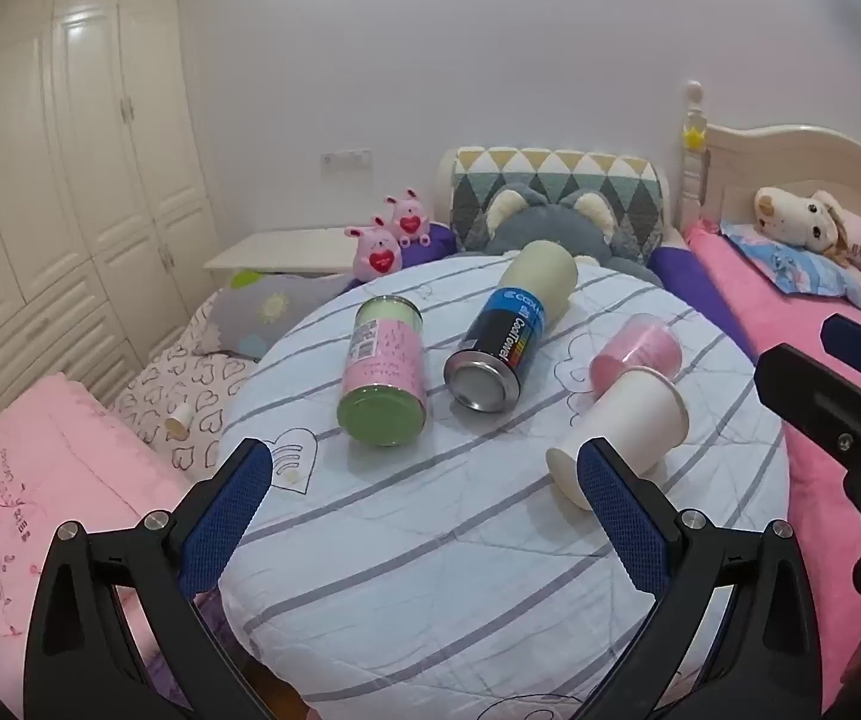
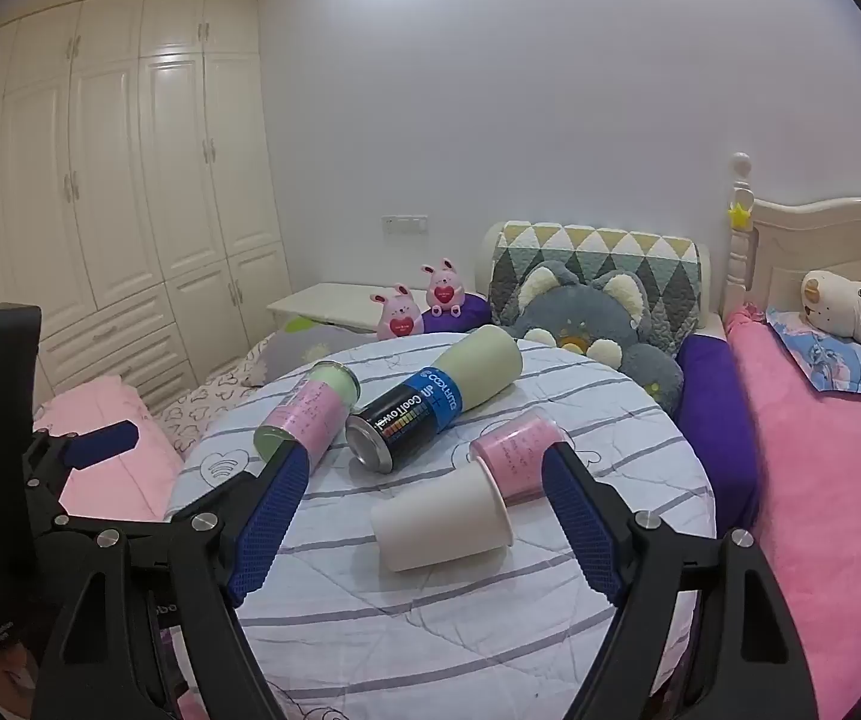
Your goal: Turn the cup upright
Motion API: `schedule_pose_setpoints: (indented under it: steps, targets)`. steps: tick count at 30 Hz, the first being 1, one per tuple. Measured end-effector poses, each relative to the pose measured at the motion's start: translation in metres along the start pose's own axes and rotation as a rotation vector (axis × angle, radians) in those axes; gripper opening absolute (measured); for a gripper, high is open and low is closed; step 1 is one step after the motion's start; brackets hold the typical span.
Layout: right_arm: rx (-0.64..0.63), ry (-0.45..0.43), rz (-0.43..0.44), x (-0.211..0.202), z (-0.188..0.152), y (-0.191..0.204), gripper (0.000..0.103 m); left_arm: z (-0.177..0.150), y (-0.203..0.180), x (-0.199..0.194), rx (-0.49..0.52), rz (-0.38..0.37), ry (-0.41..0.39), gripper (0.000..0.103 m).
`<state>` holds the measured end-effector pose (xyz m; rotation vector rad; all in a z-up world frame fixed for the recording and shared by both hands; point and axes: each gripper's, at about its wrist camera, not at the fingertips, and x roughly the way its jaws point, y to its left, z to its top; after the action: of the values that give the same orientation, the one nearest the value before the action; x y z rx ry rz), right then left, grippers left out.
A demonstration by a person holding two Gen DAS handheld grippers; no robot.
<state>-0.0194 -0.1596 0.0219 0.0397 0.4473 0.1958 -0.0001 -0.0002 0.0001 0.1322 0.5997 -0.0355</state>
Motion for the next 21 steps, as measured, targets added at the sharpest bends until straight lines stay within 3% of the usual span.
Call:
schedule_pose_setpoints:
  steps: [5,7,21]
  targets:
    - [0.007,-0.022,0.012,-0.001,0.000,-0.001,0.082,0.001,-0.001,0.003,-0.009,-0.003,0.007,0.103]
    - [0.011,-0.015,0.010,-0.001,0.000,-0.001,0.082,0.003,0.005,0.015,-0.031,-0.013,0.044,0.103]
    - [0.032,0.022,-0.017,0.011,0.005,-0.004,0.082,0.001,0.014,0.018,-0.056,-0.022,0.033,0.103]
